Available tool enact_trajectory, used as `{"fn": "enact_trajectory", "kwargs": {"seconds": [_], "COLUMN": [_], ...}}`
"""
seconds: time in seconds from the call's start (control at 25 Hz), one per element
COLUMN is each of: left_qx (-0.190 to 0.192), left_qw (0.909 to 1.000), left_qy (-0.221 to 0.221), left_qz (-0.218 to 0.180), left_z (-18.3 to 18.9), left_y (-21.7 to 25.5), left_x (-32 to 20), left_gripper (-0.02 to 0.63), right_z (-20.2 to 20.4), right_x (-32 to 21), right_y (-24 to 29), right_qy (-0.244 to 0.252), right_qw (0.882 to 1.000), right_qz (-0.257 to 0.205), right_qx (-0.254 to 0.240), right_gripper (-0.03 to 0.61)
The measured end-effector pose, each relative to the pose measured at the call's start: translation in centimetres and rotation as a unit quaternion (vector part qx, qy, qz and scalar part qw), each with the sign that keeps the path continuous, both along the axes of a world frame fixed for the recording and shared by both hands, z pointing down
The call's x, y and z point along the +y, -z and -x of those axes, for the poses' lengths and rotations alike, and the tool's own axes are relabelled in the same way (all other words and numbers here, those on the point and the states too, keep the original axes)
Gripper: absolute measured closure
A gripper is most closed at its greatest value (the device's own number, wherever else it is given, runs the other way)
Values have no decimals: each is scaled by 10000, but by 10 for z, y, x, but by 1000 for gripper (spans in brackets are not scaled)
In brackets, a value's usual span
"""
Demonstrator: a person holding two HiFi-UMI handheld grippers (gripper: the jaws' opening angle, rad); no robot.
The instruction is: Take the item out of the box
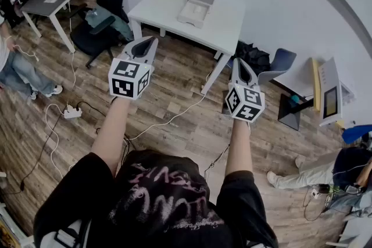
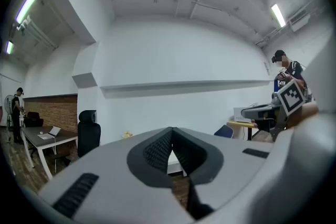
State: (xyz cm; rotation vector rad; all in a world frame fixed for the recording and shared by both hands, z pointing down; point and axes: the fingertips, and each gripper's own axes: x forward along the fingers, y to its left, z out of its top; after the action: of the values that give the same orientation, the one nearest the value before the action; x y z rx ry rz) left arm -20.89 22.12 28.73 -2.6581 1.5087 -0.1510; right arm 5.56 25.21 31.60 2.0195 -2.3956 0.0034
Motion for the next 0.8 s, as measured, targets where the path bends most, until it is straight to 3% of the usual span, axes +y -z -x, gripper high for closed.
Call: {"fn": "enact_trajectory", "kwargs": {"seconds": [0.8], "left_qx": [51], "left_qw": [9999], "left_qy": [-31], "left_qz": [81], "left_z": [20], "left_y": [-4], "left_x": [-9], "left_gripper": [612], "right_z": [20], "right_x": [-10], "right_y": [-4], "right_qy": [-53], "right_qw": [9997], "right_qz": [91], "right_qx": [233], "right_gripper": [569]}}
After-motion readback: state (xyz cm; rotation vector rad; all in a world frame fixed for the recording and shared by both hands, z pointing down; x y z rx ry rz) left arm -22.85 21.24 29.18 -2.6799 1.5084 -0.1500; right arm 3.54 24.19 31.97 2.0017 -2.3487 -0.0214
